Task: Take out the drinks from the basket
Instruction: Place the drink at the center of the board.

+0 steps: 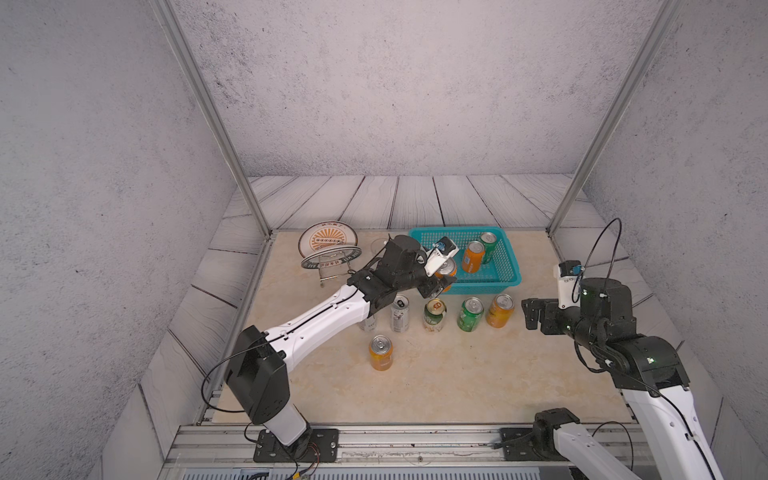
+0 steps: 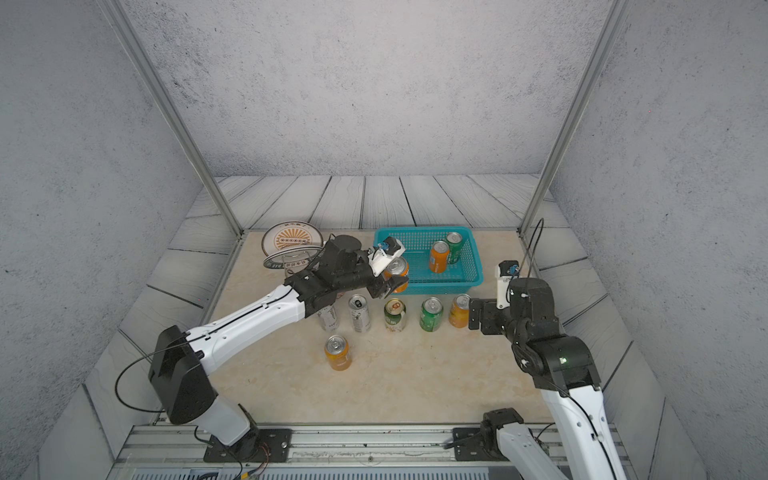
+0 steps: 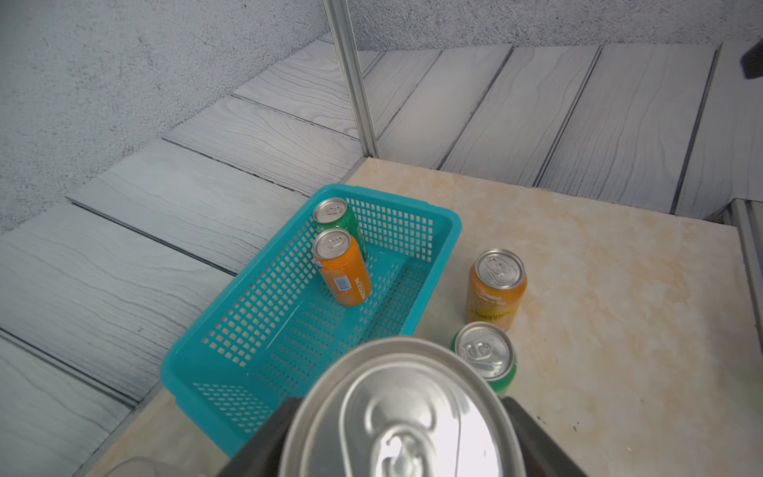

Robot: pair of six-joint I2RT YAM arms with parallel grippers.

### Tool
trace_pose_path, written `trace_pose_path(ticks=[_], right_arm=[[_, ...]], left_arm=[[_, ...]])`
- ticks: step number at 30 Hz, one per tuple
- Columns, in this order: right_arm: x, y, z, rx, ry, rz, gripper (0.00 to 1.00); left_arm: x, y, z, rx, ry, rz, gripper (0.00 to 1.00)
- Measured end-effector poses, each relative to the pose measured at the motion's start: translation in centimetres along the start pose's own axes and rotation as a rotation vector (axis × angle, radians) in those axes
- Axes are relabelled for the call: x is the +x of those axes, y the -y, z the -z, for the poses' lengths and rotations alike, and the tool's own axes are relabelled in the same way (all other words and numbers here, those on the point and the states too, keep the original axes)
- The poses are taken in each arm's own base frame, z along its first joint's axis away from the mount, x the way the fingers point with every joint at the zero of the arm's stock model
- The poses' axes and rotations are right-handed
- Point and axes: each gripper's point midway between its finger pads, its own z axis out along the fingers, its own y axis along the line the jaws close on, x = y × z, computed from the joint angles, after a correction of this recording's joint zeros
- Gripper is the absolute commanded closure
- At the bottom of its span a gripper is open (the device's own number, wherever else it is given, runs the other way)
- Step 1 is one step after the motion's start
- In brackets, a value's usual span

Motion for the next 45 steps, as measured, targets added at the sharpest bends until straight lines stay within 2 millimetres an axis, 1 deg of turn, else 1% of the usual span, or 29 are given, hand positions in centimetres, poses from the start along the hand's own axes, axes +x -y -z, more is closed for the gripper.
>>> trace_pose_path(ticks=[2,9,13,17,23,29,37,40,45], right_arm=[[0.4,-0.1,-0.3,-0.003,-0.011,-0.005,0.00],[1.4,-0.2,-1.3,-0.010,-0.034,-0.011,0.01],[1.6,-0.2,-1.6,-0.011,-0.036,-0.011,0.00],[1.8,-0.2,-2.0,-0.012,-0.041,-0.012,0.01],[2.2,-0.3,-2.4,-0.015,-0.049,-0.015,0.01],[2.4,-0.3,-2.7,-0.015,-0.052,-0.018,0.00],[2.4,-0.3,-2.8,-0.015,-0.049,-0.018,0.00],[2.4,-0.3,-2.8,-0.015,-0.050,-0.018,0.01],[2.4,-0.3,-2.8,-0.015,-0.049,-0.019,0.01]], left_arm=[[0.0,0.9,1.3,0.011,-0.002,0.004,0.42],[-0.5,2.9,5.5,0.032,0.022,0.004,0.44],[0.2,3.9,7.3,0.043,0.021,0.007,0.45],[1.4,5.7,8.1,0.078,0.000,0.010,0.45],[3.6,9.0,8.3,0.155,-0.051,0.012,0.48],[5.6,11.1,8.1,0.208,-0.087,0.009,0.49],[8.3,11.8,7.6,0.220,-0.120,0.047,0.48],[9.4,11.8,7.2,0.208,-0.131,0.061,0.45],[11.2,11.8,6.2,0.189,-0.153,0.080,0.45]])
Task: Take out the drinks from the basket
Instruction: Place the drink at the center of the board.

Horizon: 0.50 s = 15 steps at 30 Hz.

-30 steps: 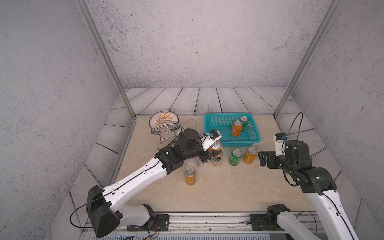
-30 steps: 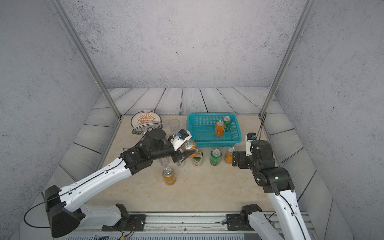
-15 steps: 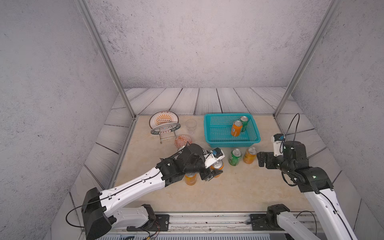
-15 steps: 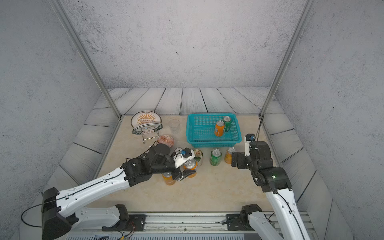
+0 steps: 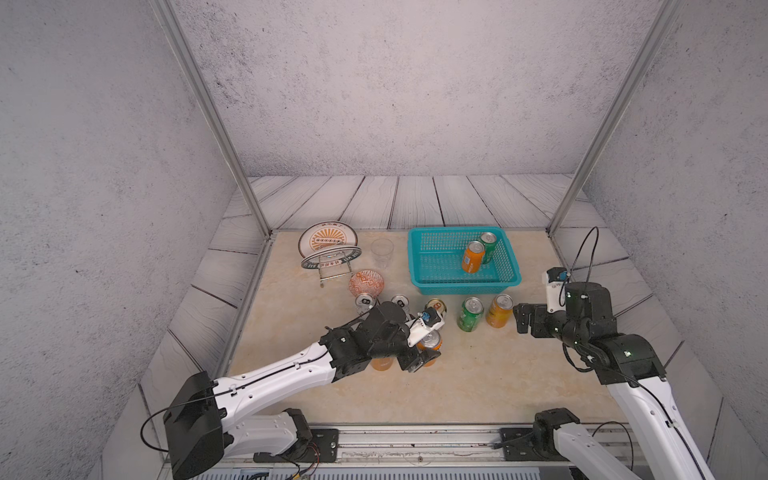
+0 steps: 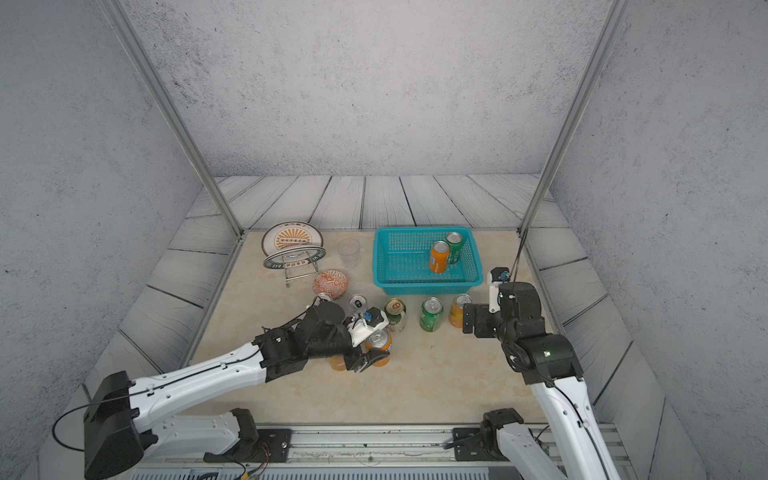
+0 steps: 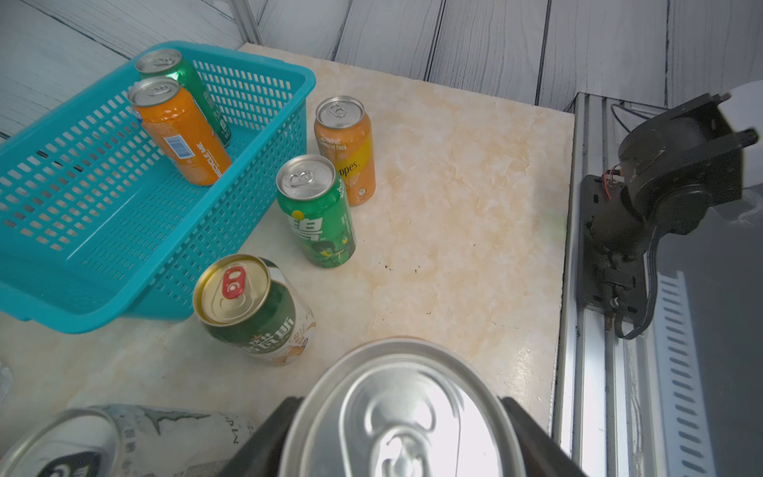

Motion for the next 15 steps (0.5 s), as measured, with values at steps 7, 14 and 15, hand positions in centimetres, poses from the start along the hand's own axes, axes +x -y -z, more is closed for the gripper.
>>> trace_pose_path(ticks=[7,14,15], right_arm=[[0.0,0.0,0.0,0.000,-0.001,-0.006,0.01],[0.0,0.0,0.0,0.000,-0.001,-0.007,0.00],[0.0,0.0,0.0,0.000,-0.001,-0.006,0.01]], left_arm=[[2.1,-1.0,-2.3,-0.038,-0.047,0.032,0.46],[4.0,-1.7,-4.3,-0.071,-0.081,0.060,0.46],[4.3,-1.8,-4.5,-0.075,-0.087,0.063,0.46]])
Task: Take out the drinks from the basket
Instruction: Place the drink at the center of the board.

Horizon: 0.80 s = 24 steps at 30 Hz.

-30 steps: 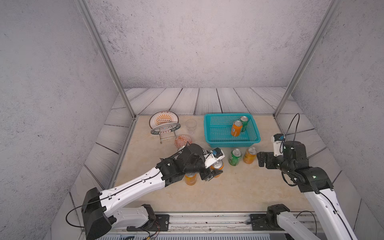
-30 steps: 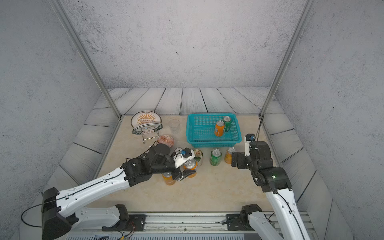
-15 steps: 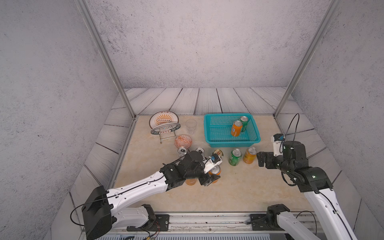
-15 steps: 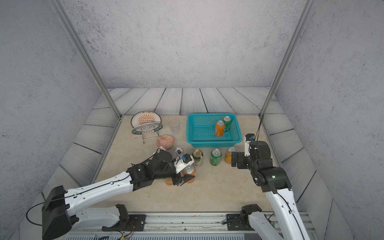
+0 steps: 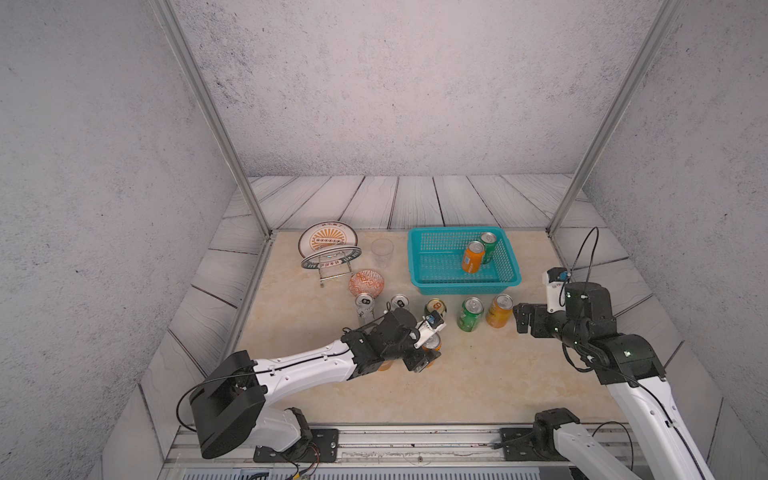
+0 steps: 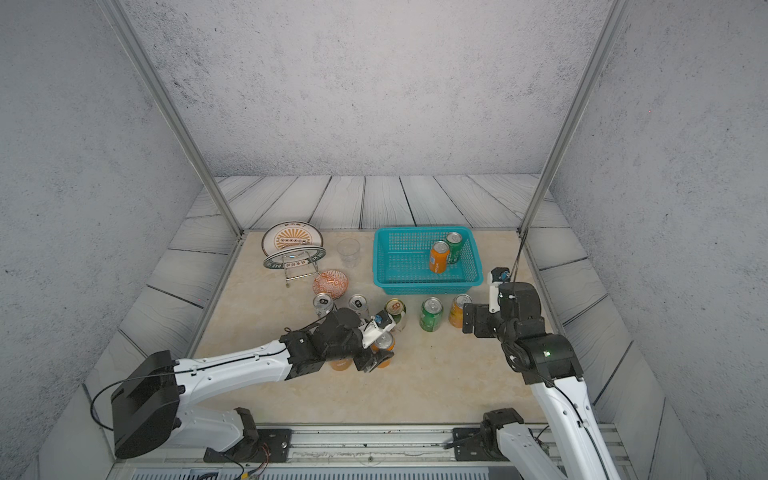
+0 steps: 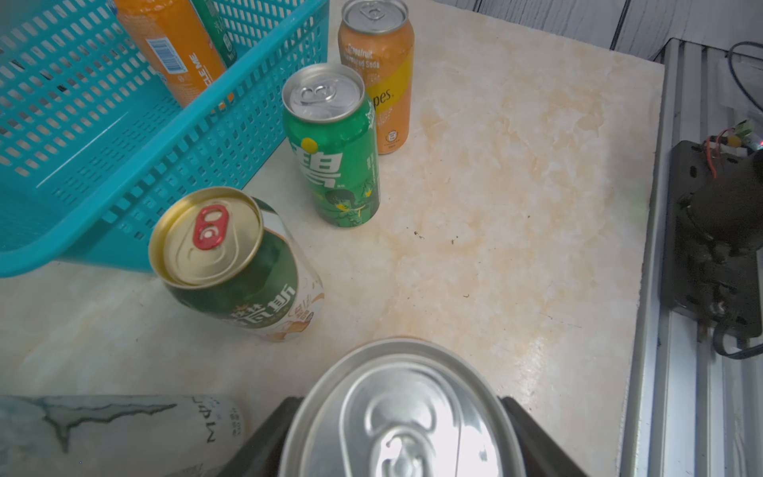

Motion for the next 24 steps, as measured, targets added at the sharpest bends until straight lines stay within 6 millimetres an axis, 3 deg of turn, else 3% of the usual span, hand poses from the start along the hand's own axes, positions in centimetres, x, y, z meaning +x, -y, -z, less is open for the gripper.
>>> trace_pose_path(ticks=[6,24], right_arm=[[0.0,0.0,0.0,0.000,0.000,0.000,0.01],[0.3,0.0,-0.4,0.000,-0.005,0.000,0.00]], left_arm=[[1.6,-0.4,-1.3,-0.019,-0.040,0.016,0.46],[2.5,-0.9,-2.5,-0.045,-0.055,0.022,0.34]])
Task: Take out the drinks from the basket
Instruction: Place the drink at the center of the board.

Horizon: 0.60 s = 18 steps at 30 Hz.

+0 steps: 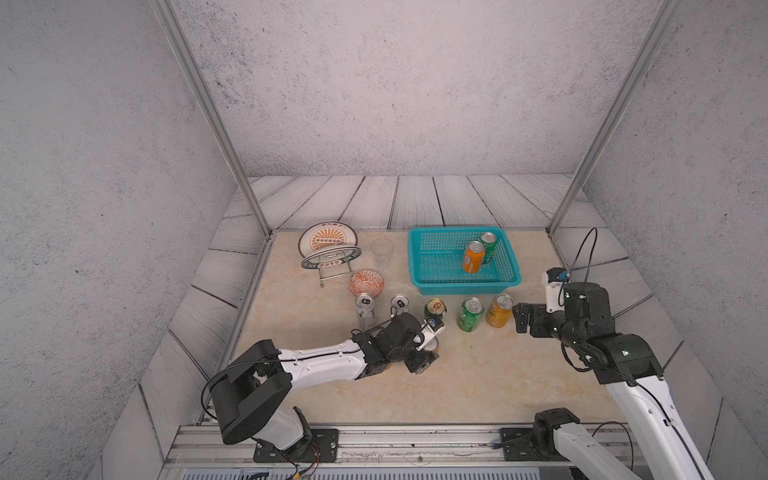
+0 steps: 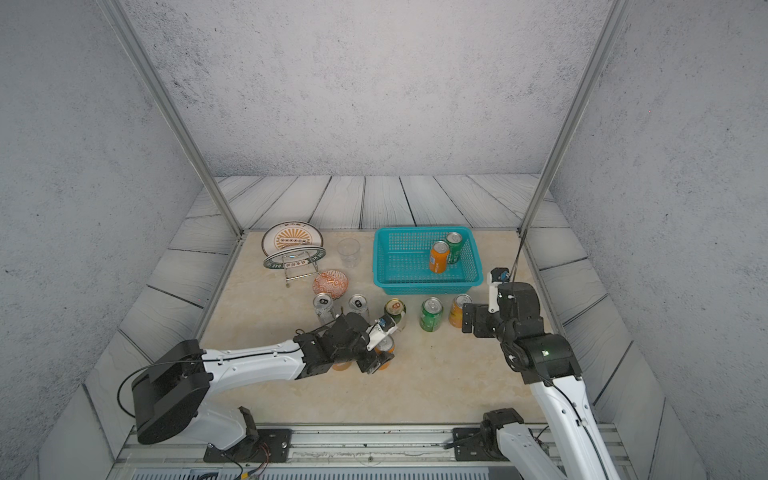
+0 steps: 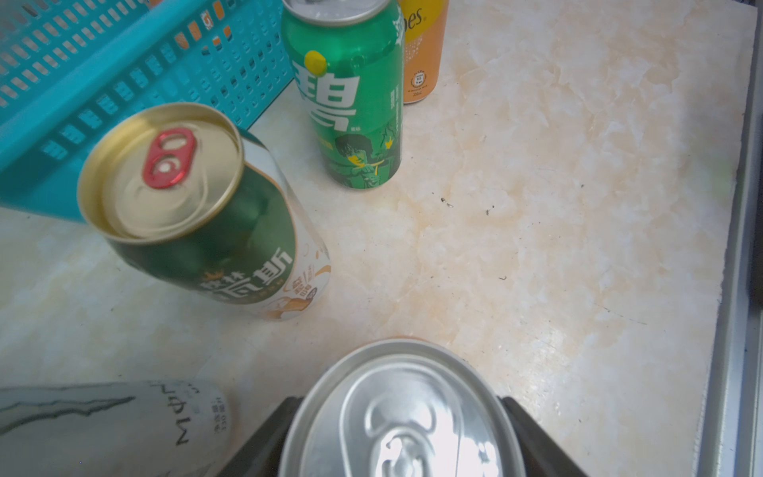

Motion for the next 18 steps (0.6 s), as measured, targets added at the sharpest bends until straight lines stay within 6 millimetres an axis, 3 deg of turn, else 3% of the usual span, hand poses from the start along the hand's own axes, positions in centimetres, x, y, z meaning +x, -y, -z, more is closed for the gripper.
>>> trace_pose_path(ticks=[18], right_arm=[[0.14,0.01,-0.26,0.001,-0.004,0.000,0.01]], left_arm=[[-0.04,-0.14,0.06,-0.008,0.002,-0.023,0.22]])
